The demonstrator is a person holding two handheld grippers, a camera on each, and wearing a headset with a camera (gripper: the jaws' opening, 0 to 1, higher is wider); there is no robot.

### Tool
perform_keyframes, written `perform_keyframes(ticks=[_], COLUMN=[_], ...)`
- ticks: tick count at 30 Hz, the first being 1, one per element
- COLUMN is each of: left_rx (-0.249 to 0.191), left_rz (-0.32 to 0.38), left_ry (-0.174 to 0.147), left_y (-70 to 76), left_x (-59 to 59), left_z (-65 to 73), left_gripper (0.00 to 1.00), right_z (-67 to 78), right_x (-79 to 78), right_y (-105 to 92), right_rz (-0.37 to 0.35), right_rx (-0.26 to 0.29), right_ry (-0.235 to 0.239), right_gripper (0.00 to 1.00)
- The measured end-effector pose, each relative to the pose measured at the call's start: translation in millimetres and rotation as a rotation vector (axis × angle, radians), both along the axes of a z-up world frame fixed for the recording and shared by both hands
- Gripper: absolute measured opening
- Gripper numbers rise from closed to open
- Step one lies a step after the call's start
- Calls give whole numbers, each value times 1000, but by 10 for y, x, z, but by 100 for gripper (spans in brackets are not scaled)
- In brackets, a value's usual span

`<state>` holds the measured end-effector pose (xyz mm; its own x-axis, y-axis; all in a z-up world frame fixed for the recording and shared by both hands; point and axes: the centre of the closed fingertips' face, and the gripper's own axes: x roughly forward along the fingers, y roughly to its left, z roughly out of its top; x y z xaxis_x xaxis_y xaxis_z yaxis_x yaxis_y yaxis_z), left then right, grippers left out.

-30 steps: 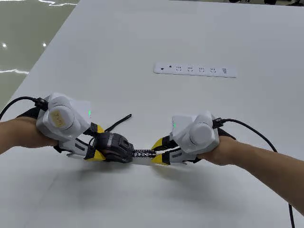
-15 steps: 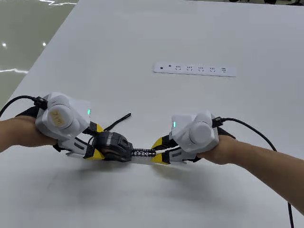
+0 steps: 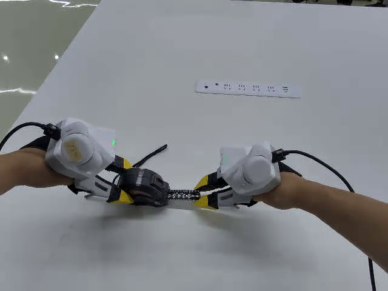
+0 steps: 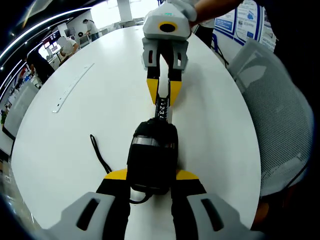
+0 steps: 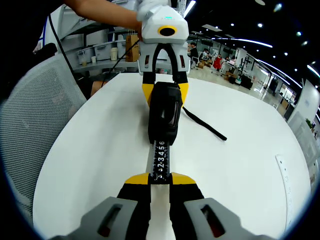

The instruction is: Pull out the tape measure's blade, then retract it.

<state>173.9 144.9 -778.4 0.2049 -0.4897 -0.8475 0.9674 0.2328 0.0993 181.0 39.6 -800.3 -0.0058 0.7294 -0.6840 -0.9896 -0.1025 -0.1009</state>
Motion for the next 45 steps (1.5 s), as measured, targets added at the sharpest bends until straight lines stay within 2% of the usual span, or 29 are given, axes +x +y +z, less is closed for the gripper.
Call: perform_keyframes(ticks=[45], left_rx=[2], left_rz=[0], left_ry=[-1], left_y=[20], left_x=[13], left_z=[-18], left_gripper=[26], right_z=[31], right_x=[-7], right_y=[-130], right_rz=[-3], right_rx=[-10], right_ry=[5], right_gripper=[12])
